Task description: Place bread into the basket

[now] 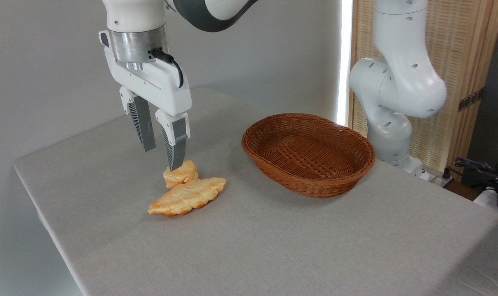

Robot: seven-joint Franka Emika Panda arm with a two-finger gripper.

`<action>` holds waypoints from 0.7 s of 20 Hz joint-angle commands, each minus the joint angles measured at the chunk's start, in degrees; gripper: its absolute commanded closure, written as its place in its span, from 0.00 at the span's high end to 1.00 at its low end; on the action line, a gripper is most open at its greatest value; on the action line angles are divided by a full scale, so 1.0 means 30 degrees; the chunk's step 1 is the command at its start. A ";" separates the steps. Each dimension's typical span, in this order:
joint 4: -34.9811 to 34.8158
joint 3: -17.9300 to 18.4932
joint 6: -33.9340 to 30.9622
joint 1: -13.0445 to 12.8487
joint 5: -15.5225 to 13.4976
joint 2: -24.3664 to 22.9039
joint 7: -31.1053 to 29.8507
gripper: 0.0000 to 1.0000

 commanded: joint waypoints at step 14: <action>0.0080 -0.0016 -0.1017 -0.0231 0.0680 -0.0055 -0.0079 1.00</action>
